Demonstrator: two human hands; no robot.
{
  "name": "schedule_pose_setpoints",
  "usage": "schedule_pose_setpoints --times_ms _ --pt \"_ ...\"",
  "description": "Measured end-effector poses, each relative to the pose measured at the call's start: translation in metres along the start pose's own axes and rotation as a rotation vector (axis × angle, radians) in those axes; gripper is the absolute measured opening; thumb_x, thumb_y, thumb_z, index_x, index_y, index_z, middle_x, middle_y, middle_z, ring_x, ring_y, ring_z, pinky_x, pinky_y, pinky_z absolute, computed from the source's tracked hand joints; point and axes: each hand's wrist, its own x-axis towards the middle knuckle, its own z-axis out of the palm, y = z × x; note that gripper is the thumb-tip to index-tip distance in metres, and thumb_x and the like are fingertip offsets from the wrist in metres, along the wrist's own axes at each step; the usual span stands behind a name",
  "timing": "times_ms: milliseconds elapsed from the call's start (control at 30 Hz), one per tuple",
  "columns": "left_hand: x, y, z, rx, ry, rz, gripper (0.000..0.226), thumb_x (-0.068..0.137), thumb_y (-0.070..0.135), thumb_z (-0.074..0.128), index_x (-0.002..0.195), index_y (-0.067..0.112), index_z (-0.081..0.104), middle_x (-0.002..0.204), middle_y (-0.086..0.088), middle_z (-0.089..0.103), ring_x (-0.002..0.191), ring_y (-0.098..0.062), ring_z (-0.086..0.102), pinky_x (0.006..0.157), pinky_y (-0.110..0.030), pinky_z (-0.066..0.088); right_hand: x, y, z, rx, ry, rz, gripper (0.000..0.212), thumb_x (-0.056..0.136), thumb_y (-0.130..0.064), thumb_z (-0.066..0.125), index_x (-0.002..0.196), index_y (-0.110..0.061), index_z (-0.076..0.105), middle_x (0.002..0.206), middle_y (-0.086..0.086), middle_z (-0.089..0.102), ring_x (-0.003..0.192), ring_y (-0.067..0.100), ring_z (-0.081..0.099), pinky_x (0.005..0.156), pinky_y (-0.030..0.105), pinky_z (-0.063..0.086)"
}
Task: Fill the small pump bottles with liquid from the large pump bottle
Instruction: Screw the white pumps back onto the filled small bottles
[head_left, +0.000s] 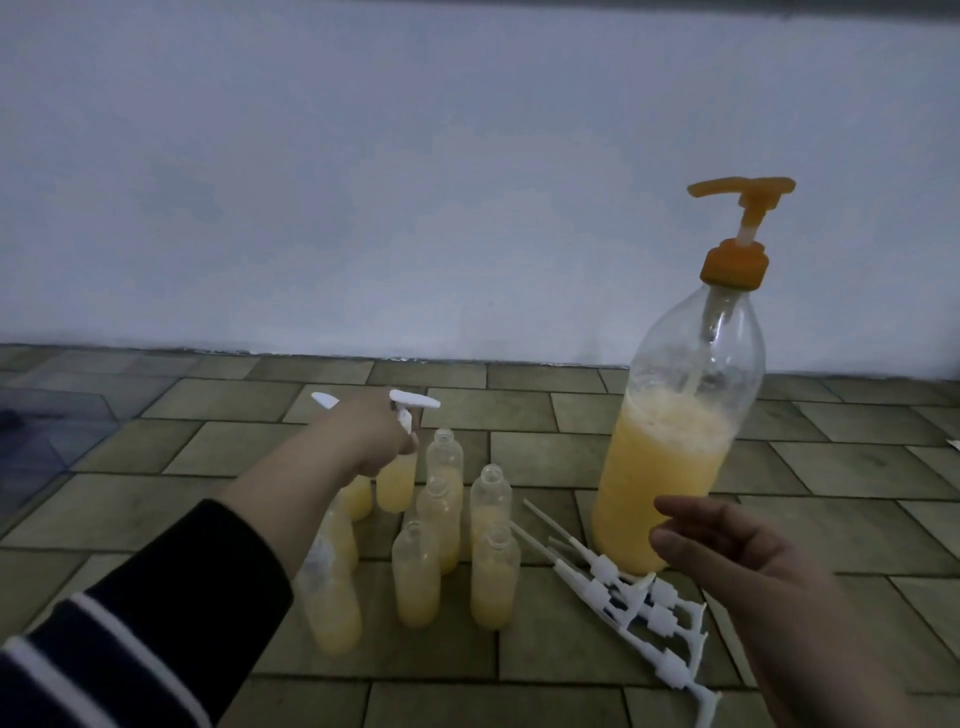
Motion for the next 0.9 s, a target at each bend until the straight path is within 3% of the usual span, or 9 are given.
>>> schedule_pose_setpoints --times_ms 67,167,333,433,500,567,700,800,900 --pt "0.004 -0.004 0.002 0.027 0.003 -0.012 0.019 0.092 0.009 0.054 0.087 0.026 0.062 0.083 0.002 0.056 0.079 -0.01 0.056 0.11 -0.046 0.031 0.001 0.008 0.003 -0.068 0.012 0.033 0.021 0.07 -0.007 0.075 0.086 -0.02 0.072 0.076 0.002 0.072 0.081 0.021 0.067 0.07 0.028 0.047" --pt "0.009 -0.006 0.005 -0.032 0.074 -0.046 0.037 0.084 0.013 0.065 0.12 0.007 0.057 0.108 -0.012 0.06 0.106 -0.03 0.06 0.09 -0.039 0.05 0.003 0.02 0.008 -0.144 0.033 0.076 0.018 0.074 -0.004 0.074 0.085 -0.018 0.072 0.073 0.001 0.072 0.078 0.021 0.067 0.067 0.028 0.05" --pt "0.006 -0.001 0.006 0.205 0.026 -0.049 0.01 0.089 0.014 0.057 0.091 0.021 0.063 0.097 -0.012 0.062 0.106 -0.029 0.062 0.104 -0.047 0.04 0.008 0.04 0.018 -0.703 -0.004 0.052 0.012 0.081 -0.029 0.07 0.091 -0.031 0.063 0.083 -0.014 0.064 0.078 0.0 0.057 0.058 0.011 0.038" --pt "0.007 -0.001 0.004 0.339 0.025 -0.03 0.023 0.088 0.013 0.058 0.073 0.029 0.05 0.109 -0.012 0.062 0.1 -0.028 0.063 0.105 -0.047 0.039 0.005 0.05 0.025 -1.13 -0.119 -0.058 0.023 0.085 -0.042 0.059 0.108 -0.042 0.057 0.107 -0.017 0.056 0.095 -0.001 0.051 0.078 0.012 0.041" --pt "0.006 -0.005 0.003 0.361 0.065 -0.003 0.01 0.087 0.011 0.058 0.083 0.02 0.056 0.111 -0.013 0.062 0.097 -0.027 0.061 0.099 -0.042 0.044 0.005 0.058 0.027 -1.173 -0.145 -0.093 0.032 0.089 -0.039 0.053 0.121 -0.04 0.052 0.124 -0.013 0.051 0.113 0.002 0.048 0.093 0.015 0.035" --pt "0.01 -0.01 0.004 0.375 0.113 0.046 0.018 0.086 0.011 0.059 0.104 0.007 0.062 0.113 -0.014 0.063 0.102 -0.028 0.06 0.091 -0.035 0.048 0.001 0.067 0.027 -1.18 -0.172 -0.111 0.035 0.092 -0.037 0.047 0.127 -0.038 0.05 0.132 -0.012 0.047 0.119 0.003 0.044 0.092 0.013 0.031" --pt "0.001 -0.008 0.002 0.444 0.114 0.065 0.034 0.088 0.01 0.06 0.122 0.014 0.054 0.128 -0.008 0.054 0.118 -0.025 0.051 0.103 -0.039 0.039 0.004 0.079 0.025 -1.299 -0.139 -0.154 0.034 0.09 -0.039 0.048 0.123 -0.042 0.05 0.128 -0.015 0.045 0.114 0.001 0.044 0.088 0.012 0.034" --pt "-0.028 -0.009 -0.006 0.264 0.356 0.19 0.035 0.089 0.012 0.058 0.124 0.014 0.049 0.126 -0.004 0.05 0.105 -0.018 0.052 0.08 -0.027 0.04 0.0 0.079 0.016 -1.294 -0.047 -0.198 0.031 0.083 -0.049 0.056 0.114 -0.047 0.051 0.12 -0.017 0.05 0.109 0.003 0.049 0.088 0.017 0.041" --pt "-0.078 -0.019 0.004 -0.023 0.566 0.371 0.031 0.088 0.024 0.058 0.117 0.027 0.048 0.113 0.009 0.048 0.095 -0.009 0.051 0.076 -0.025 0.042 0.002 0.087 -0.002 -1.324 -0.106 -0.049 0.045 0.039 -0.043 0.091 0.077 -0.036 0.069 0.082 -0.002 0.067 0.069 0.02 0.067 0.057 0.034 0.052"
